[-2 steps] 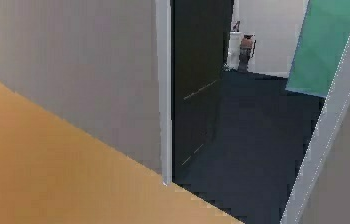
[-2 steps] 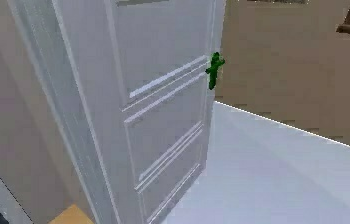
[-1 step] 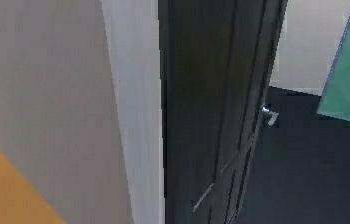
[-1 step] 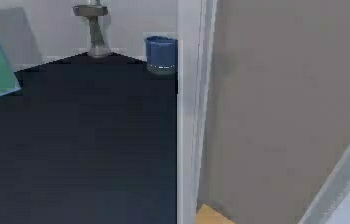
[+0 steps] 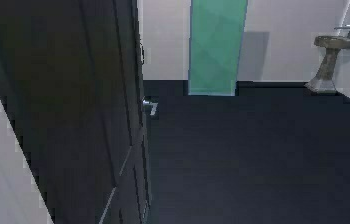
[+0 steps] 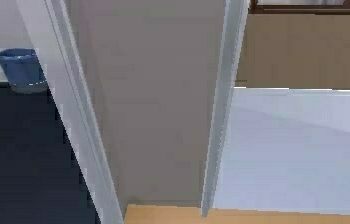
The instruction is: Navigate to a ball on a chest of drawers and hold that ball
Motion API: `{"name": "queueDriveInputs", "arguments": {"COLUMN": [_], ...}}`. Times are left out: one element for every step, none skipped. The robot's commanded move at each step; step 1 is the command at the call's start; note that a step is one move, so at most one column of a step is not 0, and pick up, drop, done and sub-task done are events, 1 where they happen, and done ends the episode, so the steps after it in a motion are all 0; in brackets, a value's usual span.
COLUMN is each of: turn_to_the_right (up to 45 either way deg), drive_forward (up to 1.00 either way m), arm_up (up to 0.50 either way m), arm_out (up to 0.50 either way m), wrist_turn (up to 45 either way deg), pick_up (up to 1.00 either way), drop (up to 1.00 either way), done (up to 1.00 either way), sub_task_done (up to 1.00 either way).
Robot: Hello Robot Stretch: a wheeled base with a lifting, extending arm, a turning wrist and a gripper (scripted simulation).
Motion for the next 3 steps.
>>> {"name": "queueDriveInputs", "arguments": {"turn_to_the_right": [0.0,9.0,0.0], "drive_forward": [0.05,0.00,1.00], "arm_up": [0.00,0.00,0.00], "arm_out": [0.00,0.00,0.00], "wrist_turn": [0.0,0.0,0.0], "pick_up": [0.00,0.00,0.00], "drop": [0.00,0.00,0.00], "done": [0.00,0.00,0.00], "sub_task_done": [0.00,0.00,0.00]}}
